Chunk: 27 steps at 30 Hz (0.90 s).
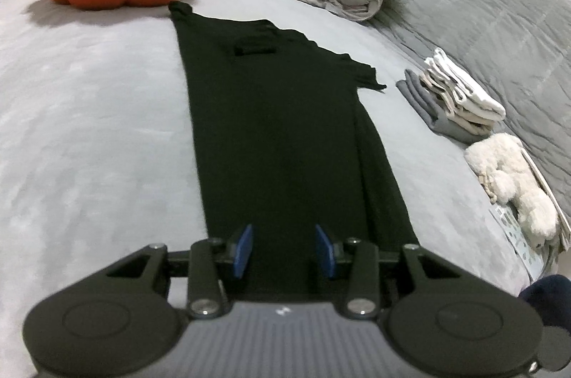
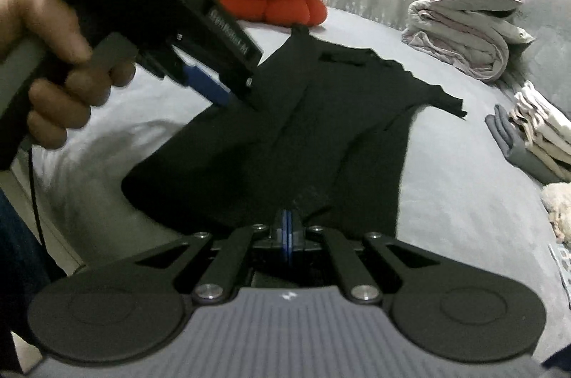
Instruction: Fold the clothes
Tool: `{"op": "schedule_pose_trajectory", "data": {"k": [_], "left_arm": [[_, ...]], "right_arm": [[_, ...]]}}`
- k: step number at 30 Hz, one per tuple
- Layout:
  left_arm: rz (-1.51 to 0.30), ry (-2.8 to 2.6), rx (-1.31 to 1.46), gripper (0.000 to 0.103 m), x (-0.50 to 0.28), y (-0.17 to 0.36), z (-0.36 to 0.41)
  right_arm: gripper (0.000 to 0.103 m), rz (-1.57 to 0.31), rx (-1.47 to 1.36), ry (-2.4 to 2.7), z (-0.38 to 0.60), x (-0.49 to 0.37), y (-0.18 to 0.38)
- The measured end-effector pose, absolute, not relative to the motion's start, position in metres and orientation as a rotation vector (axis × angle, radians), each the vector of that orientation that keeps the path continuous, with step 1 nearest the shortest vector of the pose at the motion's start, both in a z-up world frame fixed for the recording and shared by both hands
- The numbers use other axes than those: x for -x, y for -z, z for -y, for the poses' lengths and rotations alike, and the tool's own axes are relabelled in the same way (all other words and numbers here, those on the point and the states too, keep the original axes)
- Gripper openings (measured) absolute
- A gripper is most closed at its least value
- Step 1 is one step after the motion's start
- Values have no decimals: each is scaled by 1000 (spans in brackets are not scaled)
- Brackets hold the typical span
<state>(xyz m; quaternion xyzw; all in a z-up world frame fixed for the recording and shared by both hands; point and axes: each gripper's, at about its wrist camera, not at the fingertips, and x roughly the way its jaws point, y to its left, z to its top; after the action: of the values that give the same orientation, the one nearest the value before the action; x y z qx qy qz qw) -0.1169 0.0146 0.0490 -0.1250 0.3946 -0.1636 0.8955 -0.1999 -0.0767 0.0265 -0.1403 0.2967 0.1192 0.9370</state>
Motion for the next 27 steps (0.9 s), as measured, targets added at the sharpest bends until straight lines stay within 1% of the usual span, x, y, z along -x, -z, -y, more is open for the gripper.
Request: {"op": "schedule_pose_trajectory", "data": {"k": [9,13,17,19,20,21,23,24,27], "left_arm": [[-852,483,390,41,111,-53,3],[-826,541,305,41,108,-64,27],[-875,552,220,38,97,-57,48],[-908,559,197,24,92,-50,55],[-922,564,185,11,91,-48,59],[-932,579,178,7,90,-46,62],[-940,612,188,5,91,-45,66],[-941,616,193,1,91,-45,66],[-943,622,220,0,91,-46,64]], "right_arm": [[1,-566,286,-208,98,199,-43],[1,-562,317,-240,82,202,-37],[1,-574,320,-271,70,198,-27],[1,-579,316,-269,70,199,-25],[1,-581,311,-267,72,199,-25],[1,-583,304,-266,74,200,-25],[1,-585,291,-264,80,199,-25],[1,-585,285,-262,82,199,-25],[1,-567,264,-266,86,201,-27]]}}
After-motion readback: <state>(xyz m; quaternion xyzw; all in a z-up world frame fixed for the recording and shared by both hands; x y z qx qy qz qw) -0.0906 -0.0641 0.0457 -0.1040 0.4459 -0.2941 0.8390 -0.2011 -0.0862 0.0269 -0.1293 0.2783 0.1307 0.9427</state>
